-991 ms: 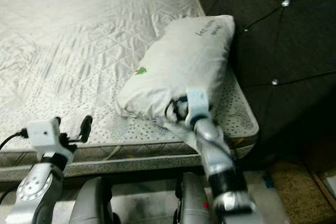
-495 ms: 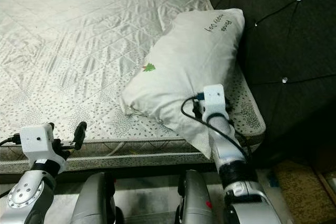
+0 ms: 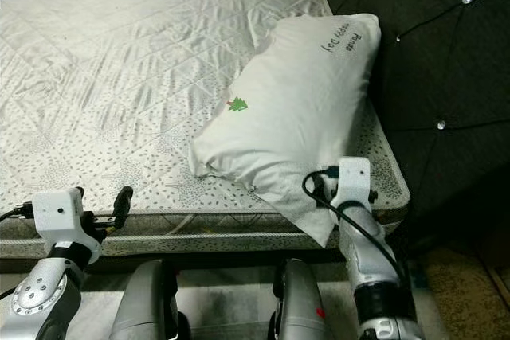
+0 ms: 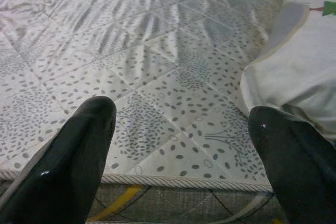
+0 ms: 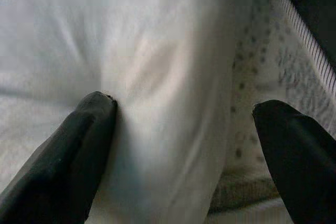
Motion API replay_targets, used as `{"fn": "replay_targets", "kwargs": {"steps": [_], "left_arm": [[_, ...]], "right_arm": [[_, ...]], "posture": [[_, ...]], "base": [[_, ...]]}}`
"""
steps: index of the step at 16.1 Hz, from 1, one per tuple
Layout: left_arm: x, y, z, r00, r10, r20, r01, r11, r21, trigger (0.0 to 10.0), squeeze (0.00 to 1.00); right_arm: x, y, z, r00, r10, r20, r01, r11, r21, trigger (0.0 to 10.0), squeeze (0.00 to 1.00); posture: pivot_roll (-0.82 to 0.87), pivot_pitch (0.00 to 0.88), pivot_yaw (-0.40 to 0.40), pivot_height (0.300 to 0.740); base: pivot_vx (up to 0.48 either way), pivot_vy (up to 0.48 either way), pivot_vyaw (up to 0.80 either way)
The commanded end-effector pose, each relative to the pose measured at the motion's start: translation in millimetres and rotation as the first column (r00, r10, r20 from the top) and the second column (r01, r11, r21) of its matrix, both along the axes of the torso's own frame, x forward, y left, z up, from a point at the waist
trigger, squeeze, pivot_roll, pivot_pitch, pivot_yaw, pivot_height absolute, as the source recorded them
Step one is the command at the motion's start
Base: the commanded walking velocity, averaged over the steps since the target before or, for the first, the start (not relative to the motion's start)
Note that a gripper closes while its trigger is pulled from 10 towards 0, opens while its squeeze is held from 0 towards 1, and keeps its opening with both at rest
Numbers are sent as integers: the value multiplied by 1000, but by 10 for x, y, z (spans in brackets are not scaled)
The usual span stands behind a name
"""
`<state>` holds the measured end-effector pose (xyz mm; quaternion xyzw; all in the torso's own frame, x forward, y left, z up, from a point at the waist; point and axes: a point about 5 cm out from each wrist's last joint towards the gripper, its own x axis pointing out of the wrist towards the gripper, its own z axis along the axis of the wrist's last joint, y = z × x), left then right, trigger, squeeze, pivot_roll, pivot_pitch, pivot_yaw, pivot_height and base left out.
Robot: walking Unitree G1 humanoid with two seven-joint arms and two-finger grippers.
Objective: Clean up the room
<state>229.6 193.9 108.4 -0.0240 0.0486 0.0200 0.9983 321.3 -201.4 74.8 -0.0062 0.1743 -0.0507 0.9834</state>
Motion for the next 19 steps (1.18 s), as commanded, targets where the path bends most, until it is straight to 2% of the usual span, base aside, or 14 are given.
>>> {"fn": "replay_targets", "kwargs": {"steps": [1,3,4,8,11,19], "left_arm": [[11,-20,7,1000,-16,-7,16,1000,7,10000,0],[32,-33,12,1000,-23,-6,23,1000,5,10000,0],[43,-32,17,1000,-22,-5,22,1000,3,10000,0],[60,-42,24,1000,-23,-1,23,1000,0,10000,0],[89,-54,35,1000,-28,5,28,1000,-3,10000,0],[114,-64,55,999,-29,17,29,1000,-5,10000,0]], "right_arm": [[-79,65,-151,996,-19,-89,26,997,75,10000,0],[-46,240,-105,996,33,-86,-23,993,112,10000,0],[-40,443,-77,991,103,-84,-90,985,150,0,0],[-70,707,-67,981,174,-83,-156,969,194,0,0],[-85,815,-59,978,191,-85,-170,962,212,0,0],[9,822,28,990,139,-22,-130,961,244,0,0]], "posture": [[-29,195,-19,586],[-25,193,-20,586],[-22,191,-23,586],[-22,192,-24,586],[-26,186,-22,586],[-24,188,-22,586]], "base": [[0,0,0],[0,0,0],[0,0,0],[0,0,0],[0,0,0],[0,0,0]]}}
